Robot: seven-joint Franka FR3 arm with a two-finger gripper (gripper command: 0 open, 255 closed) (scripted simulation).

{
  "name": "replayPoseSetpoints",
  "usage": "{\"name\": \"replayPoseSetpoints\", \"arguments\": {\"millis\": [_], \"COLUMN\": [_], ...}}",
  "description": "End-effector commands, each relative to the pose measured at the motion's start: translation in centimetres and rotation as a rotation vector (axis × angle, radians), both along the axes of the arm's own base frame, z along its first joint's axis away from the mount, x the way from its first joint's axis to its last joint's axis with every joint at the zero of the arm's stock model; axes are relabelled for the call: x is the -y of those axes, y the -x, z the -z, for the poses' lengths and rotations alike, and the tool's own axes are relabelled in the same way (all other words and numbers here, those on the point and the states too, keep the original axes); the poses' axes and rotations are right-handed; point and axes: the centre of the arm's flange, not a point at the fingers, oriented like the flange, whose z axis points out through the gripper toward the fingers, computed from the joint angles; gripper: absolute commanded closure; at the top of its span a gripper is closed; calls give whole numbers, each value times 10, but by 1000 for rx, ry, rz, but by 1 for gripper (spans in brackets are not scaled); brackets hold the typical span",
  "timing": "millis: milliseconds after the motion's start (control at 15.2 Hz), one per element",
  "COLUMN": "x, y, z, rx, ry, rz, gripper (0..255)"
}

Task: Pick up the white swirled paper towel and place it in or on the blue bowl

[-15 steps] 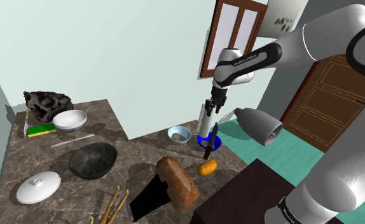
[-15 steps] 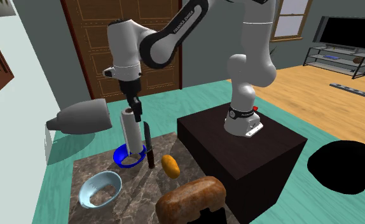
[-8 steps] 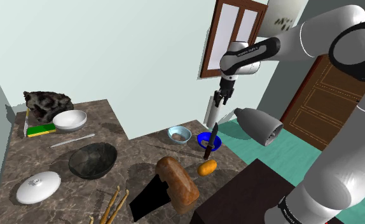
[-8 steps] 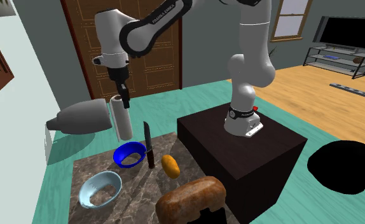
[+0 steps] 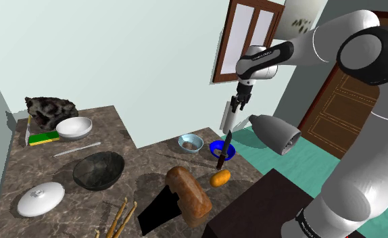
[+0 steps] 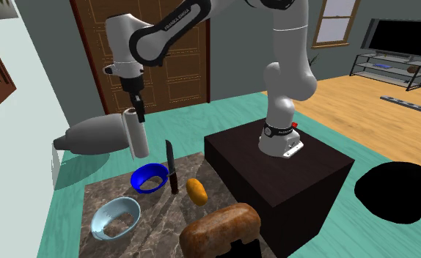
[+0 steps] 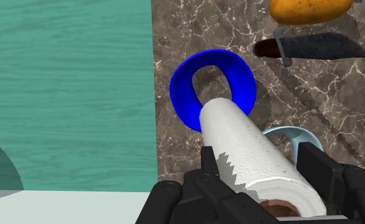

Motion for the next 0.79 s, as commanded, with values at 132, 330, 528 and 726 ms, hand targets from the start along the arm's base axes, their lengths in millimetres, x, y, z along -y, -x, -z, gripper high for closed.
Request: {"name": "replayPoseSetpoints", "arguments": {"millis": [132,330,528,726], "x": [0,0,0,0], "y": [0,0,0,0], "z": [21,37,53,69], "rx": [0,0,0,0], "ry": [0,0,0,0], "rz": [0,0,0,0], "gripper": [255,255,255,255]}}
